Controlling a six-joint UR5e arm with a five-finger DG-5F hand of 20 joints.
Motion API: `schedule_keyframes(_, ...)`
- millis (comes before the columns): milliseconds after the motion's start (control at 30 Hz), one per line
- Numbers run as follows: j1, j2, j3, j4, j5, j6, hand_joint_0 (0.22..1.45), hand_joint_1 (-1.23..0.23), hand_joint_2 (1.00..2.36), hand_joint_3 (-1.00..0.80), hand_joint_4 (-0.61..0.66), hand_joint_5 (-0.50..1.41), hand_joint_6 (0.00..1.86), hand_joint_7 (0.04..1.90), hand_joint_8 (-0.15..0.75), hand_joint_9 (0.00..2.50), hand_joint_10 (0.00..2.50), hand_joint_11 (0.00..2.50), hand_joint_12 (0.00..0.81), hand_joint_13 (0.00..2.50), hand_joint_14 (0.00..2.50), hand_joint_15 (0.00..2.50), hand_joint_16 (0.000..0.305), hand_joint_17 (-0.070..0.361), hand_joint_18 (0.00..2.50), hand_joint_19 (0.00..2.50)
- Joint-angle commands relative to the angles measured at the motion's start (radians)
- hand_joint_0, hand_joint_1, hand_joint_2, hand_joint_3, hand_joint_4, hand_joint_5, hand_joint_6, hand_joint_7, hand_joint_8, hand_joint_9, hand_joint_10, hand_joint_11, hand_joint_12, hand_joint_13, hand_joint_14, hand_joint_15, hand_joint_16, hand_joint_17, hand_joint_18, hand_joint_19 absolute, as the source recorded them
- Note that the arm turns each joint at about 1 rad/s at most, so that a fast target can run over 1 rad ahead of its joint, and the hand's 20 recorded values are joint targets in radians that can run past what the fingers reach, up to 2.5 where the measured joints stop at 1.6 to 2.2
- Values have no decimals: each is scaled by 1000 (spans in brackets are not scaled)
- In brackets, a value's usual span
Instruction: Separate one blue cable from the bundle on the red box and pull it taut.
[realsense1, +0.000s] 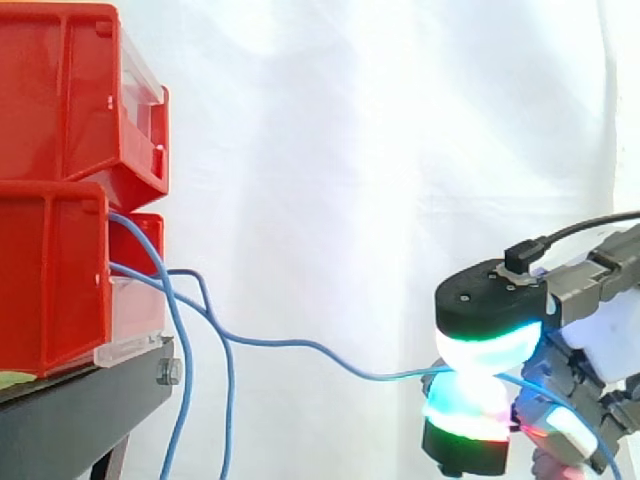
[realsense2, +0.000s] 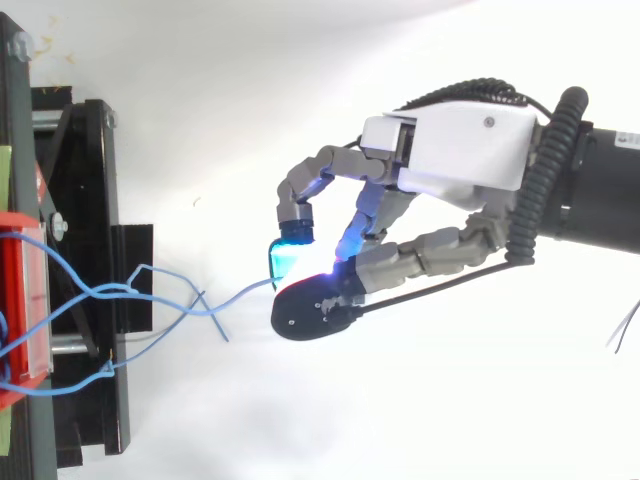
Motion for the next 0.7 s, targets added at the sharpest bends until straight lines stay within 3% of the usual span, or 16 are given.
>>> schedule_keyframes(0,3,-1,-34,177,-1,6,599,-737,1016,-134,61,-29,898,1152,251,1254,23,601,395,1002,30,875,45,100,792,470)
schedule_keyframes(433,9,-1,-75,352,1,-28,599,-733,1015,-142,62,-30,897,1146,256,1238,22,599,396,990,31,859,44,100,783,470)
schedule_keyframes(600,11,-1,-126,401,1,-37,599,-731,1015,-141,65,-30,897,1155,256,1233,23,594,394,988,28,867,44,100,782,465)
schedule_keyframes(667,9,-1,-166,444,-1,-35,598,-731,1016,-142,61,-30,897,1146,255,1228,22,590,395,988,30,859,44,100,782,463)
